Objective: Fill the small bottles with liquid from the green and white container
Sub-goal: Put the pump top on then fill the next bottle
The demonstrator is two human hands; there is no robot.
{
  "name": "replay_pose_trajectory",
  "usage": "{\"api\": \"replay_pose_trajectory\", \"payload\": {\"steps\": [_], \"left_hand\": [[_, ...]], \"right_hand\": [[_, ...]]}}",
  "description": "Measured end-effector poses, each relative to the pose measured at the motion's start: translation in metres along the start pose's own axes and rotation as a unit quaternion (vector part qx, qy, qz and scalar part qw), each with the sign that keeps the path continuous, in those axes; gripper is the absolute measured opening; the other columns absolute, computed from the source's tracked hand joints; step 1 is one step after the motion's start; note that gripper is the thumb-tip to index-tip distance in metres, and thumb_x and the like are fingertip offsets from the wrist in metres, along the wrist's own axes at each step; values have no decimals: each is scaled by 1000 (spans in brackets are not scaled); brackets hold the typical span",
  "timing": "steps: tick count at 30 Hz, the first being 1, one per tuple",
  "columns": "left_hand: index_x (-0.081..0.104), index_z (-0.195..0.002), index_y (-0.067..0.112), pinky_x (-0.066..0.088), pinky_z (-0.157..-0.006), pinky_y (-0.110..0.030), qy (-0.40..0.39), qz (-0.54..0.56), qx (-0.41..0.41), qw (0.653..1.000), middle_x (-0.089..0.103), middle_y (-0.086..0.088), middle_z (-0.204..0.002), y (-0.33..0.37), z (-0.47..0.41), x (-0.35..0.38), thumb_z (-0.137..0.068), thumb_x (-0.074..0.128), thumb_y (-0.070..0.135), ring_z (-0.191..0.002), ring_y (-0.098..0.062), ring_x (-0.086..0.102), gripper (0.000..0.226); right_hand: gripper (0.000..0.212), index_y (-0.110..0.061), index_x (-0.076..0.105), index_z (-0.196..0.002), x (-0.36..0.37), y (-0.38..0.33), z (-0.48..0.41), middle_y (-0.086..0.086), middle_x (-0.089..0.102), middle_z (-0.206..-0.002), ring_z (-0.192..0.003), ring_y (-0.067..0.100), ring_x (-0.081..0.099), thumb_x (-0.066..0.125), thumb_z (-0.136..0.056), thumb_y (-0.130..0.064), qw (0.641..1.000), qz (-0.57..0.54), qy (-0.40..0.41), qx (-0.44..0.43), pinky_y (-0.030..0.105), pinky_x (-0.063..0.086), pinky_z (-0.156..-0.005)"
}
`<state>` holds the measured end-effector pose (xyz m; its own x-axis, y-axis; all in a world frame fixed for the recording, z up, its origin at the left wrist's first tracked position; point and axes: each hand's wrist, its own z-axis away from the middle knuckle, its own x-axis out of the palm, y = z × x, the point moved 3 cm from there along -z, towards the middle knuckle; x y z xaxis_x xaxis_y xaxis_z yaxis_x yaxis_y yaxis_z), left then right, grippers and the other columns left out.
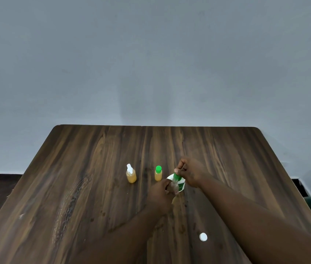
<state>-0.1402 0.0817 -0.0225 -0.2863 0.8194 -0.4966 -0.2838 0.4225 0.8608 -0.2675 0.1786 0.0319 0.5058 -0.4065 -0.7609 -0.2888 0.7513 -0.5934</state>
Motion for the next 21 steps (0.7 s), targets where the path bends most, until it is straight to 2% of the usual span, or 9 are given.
{"api": "replay_pose_trajectory", "payload": {"steps": [2,4,8,10,13,15,18,21], "left_hand": [[66,-77,33,40,-66,-4,0,-1,1,1000,65,37,-80,1,0,0,-87,69,14,-81,13,61,22],[70,-79,26,41,-67,-4,10,5,5,1000,68,33,-81,2,0,0,-86,68,11,-82,10,63,16],[72,-84,24,46,-74,-9,9,7,4,1000,73,20,-86,-3,0,2,-85,71,13,-86,5,66,11],[72,-85,24,47,-75,-11,7,15,-4,1000,72,21,-86,-4,2,2,-86,71,14,-85,6,65,10],[71,-83,25,42,-69,-5,10,14,1,1000,70,25,-82,2,1,0,-86,70,14,-83,9,64,11],[71,-79,24,41,-69,-5,10,11,7,1000,71,26,-83,2,0,-1,-84,70,12,-83,7,65,13],[71,-81,23,41,-68,-2,3,0,1,1000,66,38,-79,0,1,-1,-85,71,10,-82,13,62,14],[72,-83,23,40,-68,-2,9,-1,16,1000,66,37,-79,3,2,-2,-86,70,11,-82,13,62,13]], "right_hand": [[19,-22,59,-77,-2,-2,-1,-9,61,-74,-78,15,62,74,-86,-28,1000,-15,-14,2,33,54,-69],[16,-18,63,-78,-5,-3,-5,-8,62,-72,-76,15,63,75,-85,-26,999,-26,-19,0,39,58,-72],[16,-16,63,-83,-2,-1,-1,-9,60,-73,-73,11,58,74,-86,-26,1000,-18,3,-1,26,47,-61],[17,-19,60,-80,0,-1,-1,-10,61,-74,-75,12,60,74,-87,-27,1000,-13,-4,0,27,49,-62],[16,-19,63,-79,-4,-3,-4,-8,65,-74,-80,17,65,75,-85,-27,1000,-20,-19,7,38,57,-72],[16,-15,65,-81,-3,-2,-5,-8,63,-72,-76,17,63,76,-85,-26,999,-35,-7,9,36,55,-69],[16,-13,65,-85,0,0,-1,-7,62,-74,-75,14,58,74,-86,-26,1000,-21,6,2,27,45,-63],[15,-18,63,-80,-3,-5,-3,-6,65,-77,-78,15,63,75,-86,-26,1000,-16,-10,10,34,55,-72]]}}
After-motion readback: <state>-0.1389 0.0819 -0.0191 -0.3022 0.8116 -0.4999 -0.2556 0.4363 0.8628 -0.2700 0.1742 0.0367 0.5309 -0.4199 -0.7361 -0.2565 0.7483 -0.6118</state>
